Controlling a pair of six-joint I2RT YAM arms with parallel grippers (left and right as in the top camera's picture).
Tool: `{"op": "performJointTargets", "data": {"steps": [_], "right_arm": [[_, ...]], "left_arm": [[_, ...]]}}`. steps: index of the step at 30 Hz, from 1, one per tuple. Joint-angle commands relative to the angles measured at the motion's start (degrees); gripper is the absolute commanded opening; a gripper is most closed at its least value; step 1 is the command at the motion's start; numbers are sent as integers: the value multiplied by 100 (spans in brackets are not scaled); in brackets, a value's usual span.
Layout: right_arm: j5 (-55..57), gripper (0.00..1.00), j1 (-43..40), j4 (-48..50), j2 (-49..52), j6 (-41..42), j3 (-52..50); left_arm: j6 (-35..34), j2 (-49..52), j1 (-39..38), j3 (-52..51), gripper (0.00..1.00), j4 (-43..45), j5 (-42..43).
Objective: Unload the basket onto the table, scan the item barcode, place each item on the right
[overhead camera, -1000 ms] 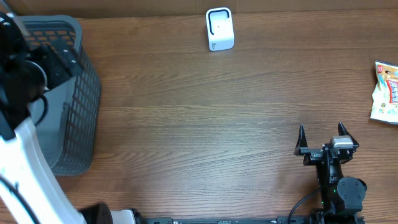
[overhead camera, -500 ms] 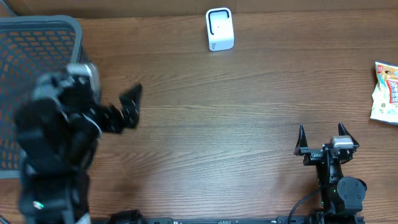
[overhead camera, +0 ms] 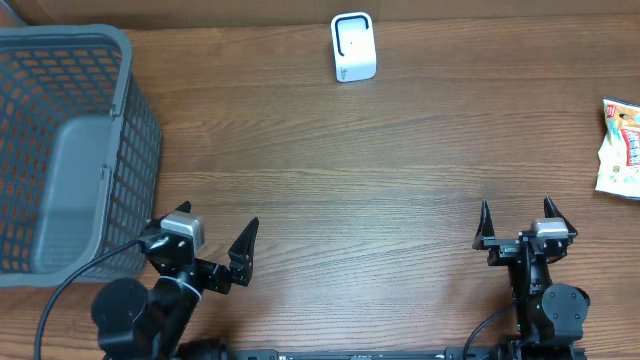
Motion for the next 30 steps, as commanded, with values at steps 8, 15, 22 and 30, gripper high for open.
{"op": "performJointTargets", "data": {"steps": [8,15,22,30], "right_arm": [[39,100,26,33,-57,-4,-59],[39,100,26,33,-57,-4,-59],[39,100,26,33,-57,-4,-59],[39,100,26,33,-57,-4,-59]], "left_arm": [[186,-1364,-76,-2096,100,1248,-671],[-540,-1818,-350,-2905,100,2334,-1921],[-640,-1843,-588,-3322,100,3064,-2188],[-890,-1843,-756,-3593,100,3069,-2715]]}}
